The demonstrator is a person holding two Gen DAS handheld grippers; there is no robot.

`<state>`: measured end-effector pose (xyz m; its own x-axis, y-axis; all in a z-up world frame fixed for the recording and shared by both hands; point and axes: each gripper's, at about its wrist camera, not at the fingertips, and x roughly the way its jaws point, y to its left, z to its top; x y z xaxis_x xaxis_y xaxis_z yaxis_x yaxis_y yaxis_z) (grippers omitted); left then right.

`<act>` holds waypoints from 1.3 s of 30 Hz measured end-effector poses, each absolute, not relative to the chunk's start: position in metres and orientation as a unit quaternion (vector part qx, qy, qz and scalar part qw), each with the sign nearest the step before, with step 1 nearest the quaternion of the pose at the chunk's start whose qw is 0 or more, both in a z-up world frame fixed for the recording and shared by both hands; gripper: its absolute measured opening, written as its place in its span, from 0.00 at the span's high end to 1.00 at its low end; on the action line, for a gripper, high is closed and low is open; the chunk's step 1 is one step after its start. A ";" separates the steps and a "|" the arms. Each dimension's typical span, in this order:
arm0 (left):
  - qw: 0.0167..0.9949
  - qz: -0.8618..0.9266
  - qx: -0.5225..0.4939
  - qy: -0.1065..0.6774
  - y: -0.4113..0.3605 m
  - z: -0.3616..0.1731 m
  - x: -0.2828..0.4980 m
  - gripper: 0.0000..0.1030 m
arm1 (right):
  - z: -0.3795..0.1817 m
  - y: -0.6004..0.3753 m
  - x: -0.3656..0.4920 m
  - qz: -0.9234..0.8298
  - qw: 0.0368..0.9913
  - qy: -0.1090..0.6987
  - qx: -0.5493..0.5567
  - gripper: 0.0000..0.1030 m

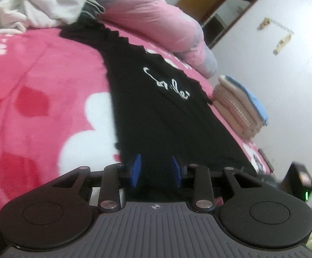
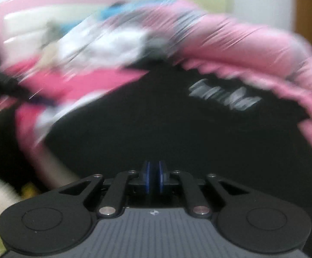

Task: Fold clothes
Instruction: 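Lift the held hem with both grippers and fold it toward the collar, then open both grippers and release the folded hem onto the shirt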

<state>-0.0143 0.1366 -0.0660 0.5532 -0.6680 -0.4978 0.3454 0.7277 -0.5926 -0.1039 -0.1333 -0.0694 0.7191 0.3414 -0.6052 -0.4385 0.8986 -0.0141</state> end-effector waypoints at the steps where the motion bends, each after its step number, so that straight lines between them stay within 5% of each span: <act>1: 0.853 -0.295 -0.219 0.370 0.134 -0.066 -0.012 0.70 | -0.074 -0.118 -0.116 0.257 0.909 0.315 -0.089 0.91; 4: 0.858 -0.291 -0.219 0.363 0.132 -0.062 -0.004 0.70 | -0.064 -0.095 -0.128 0.339 0.883 0.294 -0.138 0.93; 10: 0.872 -0.270 -0.210 0.351 0.130 -0.050 0.030 0.70 | -0.013 -0.161 -0.004 0.180 0.940 0.255 -0.136 0.90; 15: 0.877 -0.242 -0.226 0.350 0.136 -0.047 0.070 0.70 | -0.041 -0.147 0.112 0.116 0.930 0.307 -0.168 0.90; 20: 0.878 -0.224 -0.243 0.347 0.150 -0.049 0.107 0.69 | -0.070 -0.087 0.109 0.203 0.906 0.298 -0.222 0.90; 25: 0.880 -0.224 -0.238 0.345 0.153 -0.048 0.151 0.68 | -0.035 -0.079 0.074 0.400 0.851 0.305 -0.153 0.89; 34: 0.903 -0.199 -0.201 0.324 0.118 -0.058 0.243 0.63 | -0.002 -0.195 0.269 0.157 0.934 0.316 -0.048 0.88; 37: 0.904 -0.183 -0.207 0.327 0.117 -0.071 0.267 0.63 | -0.014 -0.228 0.319 0.080 0.948 0.305 -0.047 0.81; 39: 0.901 -0.193 -0.216 0.321 0.121 -0.081 0.272 0.63 | -0.024 -0.261 0.340 0.042 0.952 0.305 -0.008 0.67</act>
<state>0.2718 0.1211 -0.0811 0.7188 -0.4870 -0.4962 0.2089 0.8320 -0.5140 0.3404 -0.2608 -0.0245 0.8109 0.0761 -0.5803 -0.0853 0.9963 0.0114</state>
